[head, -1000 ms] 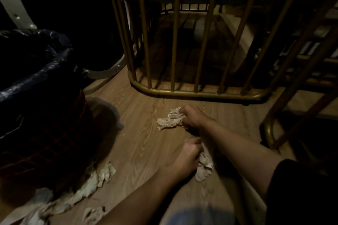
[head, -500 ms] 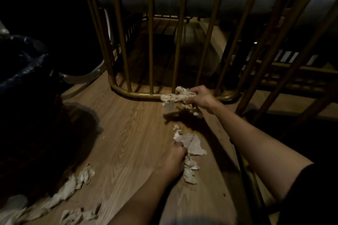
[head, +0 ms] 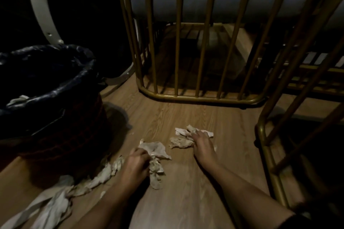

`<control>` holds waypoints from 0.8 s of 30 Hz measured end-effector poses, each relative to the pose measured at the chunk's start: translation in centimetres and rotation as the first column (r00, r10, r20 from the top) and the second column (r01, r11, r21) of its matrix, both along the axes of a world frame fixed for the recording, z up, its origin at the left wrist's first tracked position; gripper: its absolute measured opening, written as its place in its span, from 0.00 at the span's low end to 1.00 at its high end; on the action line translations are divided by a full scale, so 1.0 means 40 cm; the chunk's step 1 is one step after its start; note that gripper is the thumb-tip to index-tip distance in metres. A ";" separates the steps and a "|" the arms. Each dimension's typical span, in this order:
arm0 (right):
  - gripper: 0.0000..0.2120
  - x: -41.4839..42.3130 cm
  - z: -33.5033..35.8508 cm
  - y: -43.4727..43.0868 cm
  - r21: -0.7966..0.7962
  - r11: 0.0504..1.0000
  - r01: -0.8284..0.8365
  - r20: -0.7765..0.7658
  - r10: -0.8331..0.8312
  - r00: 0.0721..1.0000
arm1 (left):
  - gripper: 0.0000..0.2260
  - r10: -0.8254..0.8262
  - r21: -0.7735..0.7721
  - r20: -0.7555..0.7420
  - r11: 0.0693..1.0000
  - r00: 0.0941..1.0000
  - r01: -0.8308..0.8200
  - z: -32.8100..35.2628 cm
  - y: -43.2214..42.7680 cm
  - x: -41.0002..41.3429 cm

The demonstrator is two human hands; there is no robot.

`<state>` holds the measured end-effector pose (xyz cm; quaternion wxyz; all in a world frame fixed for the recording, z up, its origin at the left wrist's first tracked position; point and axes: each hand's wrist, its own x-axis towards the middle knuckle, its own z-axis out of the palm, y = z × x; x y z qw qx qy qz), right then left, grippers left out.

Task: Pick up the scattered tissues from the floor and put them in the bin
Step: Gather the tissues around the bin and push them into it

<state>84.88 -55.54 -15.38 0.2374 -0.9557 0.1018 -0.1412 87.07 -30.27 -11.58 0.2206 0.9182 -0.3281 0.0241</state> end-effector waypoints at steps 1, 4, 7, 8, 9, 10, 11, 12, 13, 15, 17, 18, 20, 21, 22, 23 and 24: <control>0.21 -0.006 -0.002 0.014 0.007 1.000 -0.004 0.010 0.004 1.000 | 0.07 0.023 0.004 0.016 1.000 1.000 -0.023 0.007 0.024 -0.001; 0.17 0.004 0.012 0.057 0.079 0.993 -0.088 -0.041 0.092 0.995 | 0.08 0.121 -0.029 0.043 0.992 0.992 -0.120 0.032 0.111 -0.010; 0.13 0.031 0.029 0.155 0.150 0.964 -0.220 -0.067 0.232 0.970 | 0.14 0.234 -0.058 0.053 0.971 0.971 -0.231 0.058 0.214 -0.028; 0.14 0.040 0.032 0.200 0.161 0.948 -0.273 -0.054 0.285 0.957 | 0.15 0.269 -0.058 0.052 0.962 0.962 -0.266 0.066 0.250 -0.040; 0.15 0.045 0.046 0.252 0.162 0.934 -0.319 -0.039 0.329 0.944 | 0.15 0.301 -0.058 0.054 0.953 0.952 -0.298 0.074 0.288 -0.053; 0.15 0.050 0.062 0.302 0.154 0.918 -0.366 -0.003 0.371 0.929 | 0.14 0.331 -0.050 0.051 0.943 0.942 -0.328 0.083 0.326 -0.071; 0.15 0.058 0.077 0.350 0.150 0.904 -0.401 0.011 0.404 0.915 | 0.12 0.358 -0.042 0.047 0.933 0.933 -0.356 0.088 0.363 -0.090; 0.16 0.068 0.091 0.390 0.142 0.890 -0.433 0.033 0.433 0.901 | 0.10 0.389 -0.036 0.037 0.921 0.921 -0.387 0.092 0.397 -0.111; 0.17 0.083 0.103 0.426 0.137 0.883 -0.449 0.034 0.448 0.893 | 0.09 0.416 -0.041 0.023 0.909 0.909 -0.415 0.092 0.428 -0.129; 0.19 0.126 0.101 0.471 0.141 0.887 -0.440 0.021 0.442 0.897 | 0.17 0.485 -0.078 -0.043 0.870 0.873 -0.487 0.088 0.474 -0.154; 0.22 0.174 0.106 0.488 0.237 0.904 -0.356 -0.002 0.367 0.930 | 0.27 0.563 -0.112 -0.131 0.809 0.816 -0.576 0.081 0.495 -0.162; 0.23 0.199 0.106 0.486 0.268 0.914 -0.306 -0.025 0.324 0.946 | 0.32 0.594 -0.100 -0.170 0.783 0.786 -0.614 0.081 0.493 -0.163; 0.24 0.234 0.116 0.470 0.229 0.945 -0.232 -0.131 0.267 0.955 | 0.38 0.633 -0.034 -0.247 0.751 0.734 -0.659 0.068 0.483 -0.150; 0.25 0.251 0.113 0.457 0.176 0.962 -0.208 -0.213 0.243 0.946 | 0.39 0.652 0.020 -0.277 0.738 0.706 -0.674 0.060 0.477 -0.139; 0.25 0.258 0.115 0.449 0.112 0.973 -0.200 -0.290 0.225 0.930 | 0.39 0.675 0.097 -0.298 0.724 0.675 -0.683 0.052 0.474 -0.125; 0.24 0.259 0.114 0.446 0.030 0.974 -0.225 -0.360 0.221 0.906 | 0.35 0.695 0.165 -0.310 0.711 0.649 -0.684 0.043 0.473 -0.110; 0.22 0.257 0.108 0.448 -0.048 0.960 -0.276 -0.393 0.236 0.889 | 0.27 0.714 0.204 -0.317 0.694 0.624 -0.690 0.044 0.468 -0.101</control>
